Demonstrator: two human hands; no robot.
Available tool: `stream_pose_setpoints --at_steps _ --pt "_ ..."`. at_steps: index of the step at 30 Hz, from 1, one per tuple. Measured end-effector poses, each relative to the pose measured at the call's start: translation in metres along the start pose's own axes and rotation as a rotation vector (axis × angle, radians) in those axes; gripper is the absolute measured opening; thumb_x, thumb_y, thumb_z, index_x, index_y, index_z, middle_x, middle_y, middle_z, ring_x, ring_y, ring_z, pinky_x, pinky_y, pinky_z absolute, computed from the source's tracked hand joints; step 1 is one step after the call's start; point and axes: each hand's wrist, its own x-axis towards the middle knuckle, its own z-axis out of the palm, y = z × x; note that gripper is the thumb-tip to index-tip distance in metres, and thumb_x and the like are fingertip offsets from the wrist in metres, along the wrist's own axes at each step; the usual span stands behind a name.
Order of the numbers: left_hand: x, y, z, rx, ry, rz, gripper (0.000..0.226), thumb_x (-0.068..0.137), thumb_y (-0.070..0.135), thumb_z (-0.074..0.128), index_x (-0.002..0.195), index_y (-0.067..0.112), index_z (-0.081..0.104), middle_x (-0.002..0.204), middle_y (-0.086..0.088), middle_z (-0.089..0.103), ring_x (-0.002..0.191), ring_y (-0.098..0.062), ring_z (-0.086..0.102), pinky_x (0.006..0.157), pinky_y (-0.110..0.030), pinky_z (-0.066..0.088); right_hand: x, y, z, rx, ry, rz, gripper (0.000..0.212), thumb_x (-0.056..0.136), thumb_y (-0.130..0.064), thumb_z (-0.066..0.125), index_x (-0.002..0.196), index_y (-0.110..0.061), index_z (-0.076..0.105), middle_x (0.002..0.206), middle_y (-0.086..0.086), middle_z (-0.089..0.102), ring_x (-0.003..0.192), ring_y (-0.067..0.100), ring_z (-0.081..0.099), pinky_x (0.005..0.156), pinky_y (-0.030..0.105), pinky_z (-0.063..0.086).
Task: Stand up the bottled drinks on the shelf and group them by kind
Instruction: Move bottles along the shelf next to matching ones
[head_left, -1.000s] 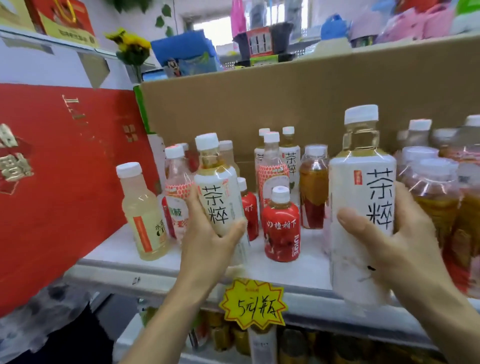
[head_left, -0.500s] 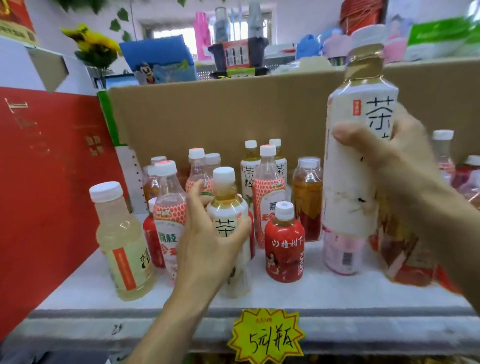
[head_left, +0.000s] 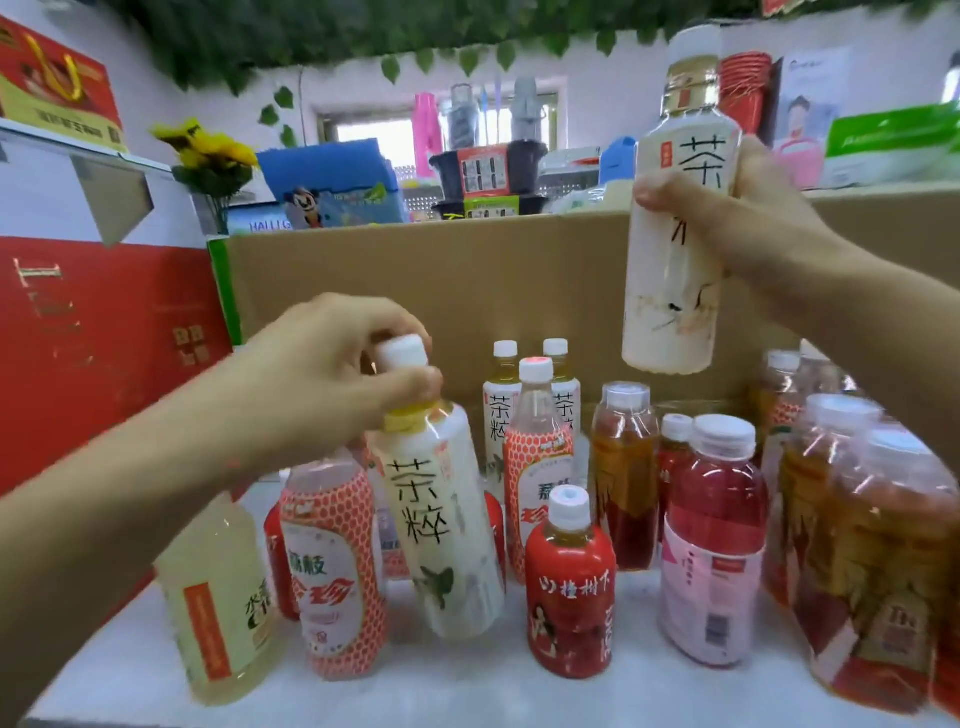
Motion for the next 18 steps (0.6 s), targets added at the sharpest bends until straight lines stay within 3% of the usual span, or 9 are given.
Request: stream_pose_setpoints --at_steps 3,6,10,12,15,18 --pt "0.030 0.016 -0.039 -0.049 0.228 0.055 0.011 0.087 0.033 0.069 0.096 0.026 0.067 0.070 -0.004 0.068 0.053 -0.012 0.064 0.054 -0.033 0.057 0.010 0.007 -0.006 0.008 -0.030 -0.009 0.066 0.075 -0.055 0.073 0.127 -0.023 0.049 0.106 -0.002 0.070 0.089 0.009 0.072 0.081 0.038 0.056" --pt "0.070 0.032 -0.060 -0.013 0.306 0.089 0.017 0.092 0.028 0.068 0.105 0.018 0.068 0.078 -0.014 0.066 0.056 -0.016 0.062 0.056 -0.032 0.057 0.021 0.008 -0.009 0.009 -0.050 -0.005 0.061 0.078 -0.053 0.074 0.126 -0.026 0.048 0.106 -0.005 0.070 0.090 0.008 0.071 0.077 0.034 0.054" --pt "0.119 0.036 -0.047 0.028 0.257 0.071 0.014 0.094 0.020 0.066 0.103 0.010 0.067 0.075 -0.010 0.067 0.050 -0.009 0.063 0.049 -0.022 0.053 0.031 0.008 -0.009 -0.037 -0.066 -0.008 0.055 0.079 -0.052 0.074 0.121 -0.026 0.048 0.105 -0.006 0.069 0.091 0.009 0.069 0.074 0.032 0.053" --pt "0.136 0.033 -0.029 0.043 0.193 0.055 0.010 0.094 0.019 0.066 0.100 0.011 0.065 0.082 -0.007 0.066 0.056 -0.006 0.064 0.050 -0.018 0.052 0.036 0.008 -0.007 -0.039 -0.079 0.005 0.052 0.081 -0.048 0.074 0.119 -0.027 0.047 0.103 -0.007 0.069 0.090 0.008 0.069 0.073 0.032 0.054" --pt "0.153 0.022 -0.002 0.073 0.084 0.029 0.015 0.095 0.021 0.065 0.105 0.011 0.064 0.094 -0.007 0.067 0.075 -0.012 0.069 0.062 -0.024 0.056 0.043 0.013 -0.004 -0.029 -0.105 0.025 0.056 0.078 -0.045 0.078 0.121 -0.025 0.048 0.102 -0.007 0.071 0.090 0.011 0.071 0.078 0.039 0.057" --pt "0.161 0.011 0.022 0.093 -0.011 -0.010 0.018 0.095 0.019 0.064 0.108 0.007 0.064 0.098 -0.009 0.068 0.081 -0.019 0.071 0.075 -0.035 0.061 0.045 0.017 0.000 -0.045 -0.142 0.039 0.073 0.064 -0.054 0.081 0.123 -0.025 0.048 0.103 -0.004 0.073 0.093 0.016 0.072 0.083 0.048 0.057"
